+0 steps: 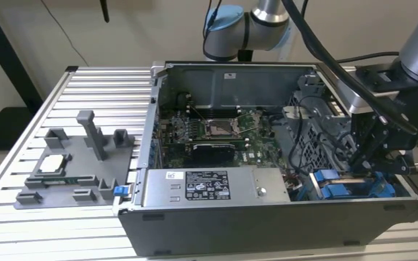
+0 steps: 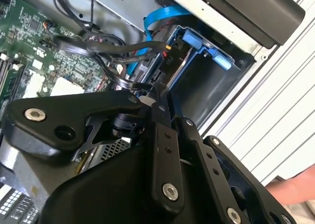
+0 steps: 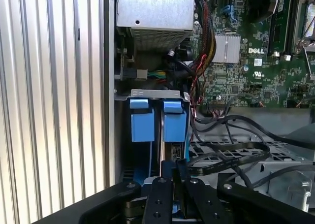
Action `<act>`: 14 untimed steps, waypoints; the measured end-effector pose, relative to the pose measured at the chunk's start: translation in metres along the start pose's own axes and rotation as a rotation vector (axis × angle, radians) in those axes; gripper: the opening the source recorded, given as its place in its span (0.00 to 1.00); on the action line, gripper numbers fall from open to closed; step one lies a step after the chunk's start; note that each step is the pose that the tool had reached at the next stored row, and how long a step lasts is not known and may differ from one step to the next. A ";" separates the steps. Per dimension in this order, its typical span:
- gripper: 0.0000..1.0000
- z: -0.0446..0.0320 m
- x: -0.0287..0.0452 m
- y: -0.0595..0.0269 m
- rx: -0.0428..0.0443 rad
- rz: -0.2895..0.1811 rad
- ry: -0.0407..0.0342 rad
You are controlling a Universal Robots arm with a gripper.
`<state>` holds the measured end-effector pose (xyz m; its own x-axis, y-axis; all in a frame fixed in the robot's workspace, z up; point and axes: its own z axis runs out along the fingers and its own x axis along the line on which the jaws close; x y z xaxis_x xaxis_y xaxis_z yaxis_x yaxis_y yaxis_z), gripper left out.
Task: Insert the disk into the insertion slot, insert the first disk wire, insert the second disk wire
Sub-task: 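Insert the second disk wire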
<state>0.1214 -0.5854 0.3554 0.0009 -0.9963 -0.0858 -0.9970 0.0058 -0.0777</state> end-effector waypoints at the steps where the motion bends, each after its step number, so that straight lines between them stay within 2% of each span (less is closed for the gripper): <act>1: 0.00 0.0005 -0.0002 -0.0004 0.0006 0.000 -0.0005; 7: 0.00 0.0026 -0.0038 -0.0011 0.0033 0.002 -0.0013; 14: 0.00 0.0049 -0.0050 -0.0012 0.0063 0.033 0.0011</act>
<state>0.1230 -0.5800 0.3511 -0.0321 -0.9957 -0.0874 -0.9959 0.0392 -0.0810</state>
